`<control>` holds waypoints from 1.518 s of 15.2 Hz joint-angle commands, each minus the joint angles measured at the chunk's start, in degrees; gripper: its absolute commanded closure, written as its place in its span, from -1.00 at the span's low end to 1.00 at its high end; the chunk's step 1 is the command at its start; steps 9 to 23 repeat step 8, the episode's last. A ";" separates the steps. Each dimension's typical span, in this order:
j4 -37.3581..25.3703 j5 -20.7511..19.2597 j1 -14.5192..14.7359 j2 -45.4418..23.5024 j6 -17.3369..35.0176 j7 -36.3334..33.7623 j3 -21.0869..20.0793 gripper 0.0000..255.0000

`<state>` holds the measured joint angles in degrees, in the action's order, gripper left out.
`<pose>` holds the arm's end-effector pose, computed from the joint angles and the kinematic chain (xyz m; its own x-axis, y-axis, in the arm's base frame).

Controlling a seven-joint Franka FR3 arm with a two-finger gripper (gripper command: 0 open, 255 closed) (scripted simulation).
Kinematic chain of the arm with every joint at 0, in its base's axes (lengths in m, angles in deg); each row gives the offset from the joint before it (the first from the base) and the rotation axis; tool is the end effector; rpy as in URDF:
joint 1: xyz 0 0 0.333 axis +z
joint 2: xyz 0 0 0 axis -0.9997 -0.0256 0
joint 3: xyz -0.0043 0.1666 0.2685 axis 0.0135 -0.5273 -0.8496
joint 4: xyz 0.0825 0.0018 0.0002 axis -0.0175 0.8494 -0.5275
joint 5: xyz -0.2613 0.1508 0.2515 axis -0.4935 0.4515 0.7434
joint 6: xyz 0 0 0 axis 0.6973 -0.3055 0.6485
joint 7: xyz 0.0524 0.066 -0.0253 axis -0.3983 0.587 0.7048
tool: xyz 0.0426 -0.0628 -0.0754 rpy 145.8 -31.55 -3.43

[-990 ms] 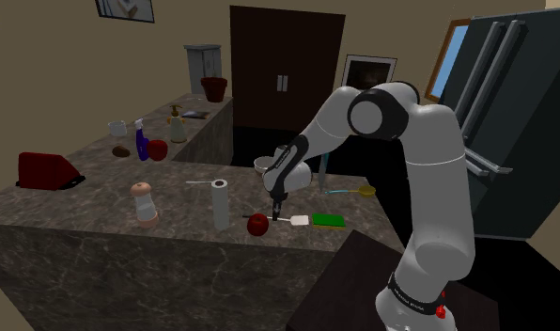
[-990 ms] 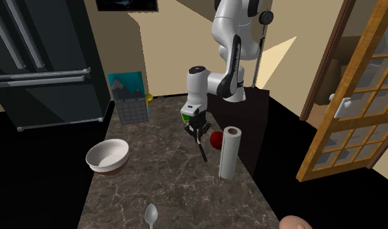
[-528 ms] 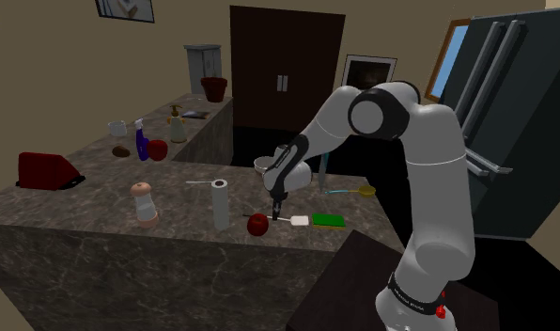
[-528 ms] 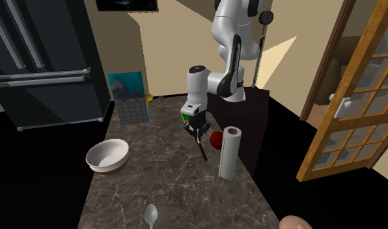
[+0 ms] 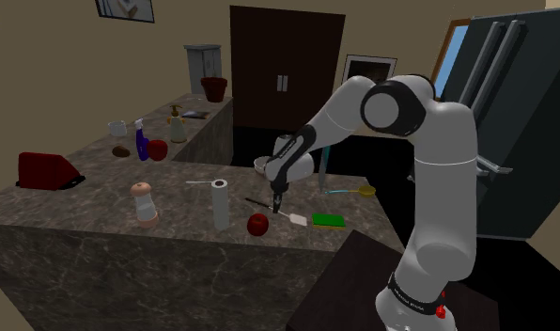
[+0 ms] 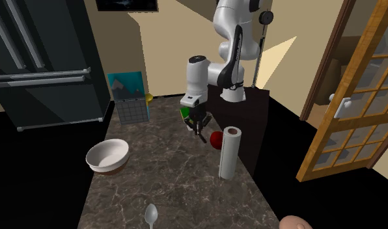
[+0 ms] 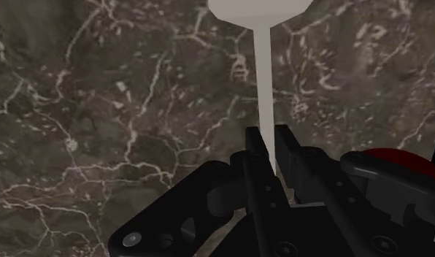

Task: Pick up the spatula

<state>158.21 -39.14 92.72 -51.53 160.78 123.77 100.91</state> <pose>0.5392 -0.0733 0.2152 0.8190 0.5699 0.0668 0.5712 -0.8208 -0.0002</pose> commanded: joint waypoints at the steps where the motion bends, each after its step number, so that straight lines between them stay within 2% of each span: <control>1: 0.12 -0.69 0.28 1.36 -1.23 -0.51 0.44 1.00; 6: 0.09 -2.48 0.91 4.69 -4.48 -1.90 1.37 1.00; 23: 0.08 -2.54 0.92 4.79 -4.57 -1.94 1.39 1.00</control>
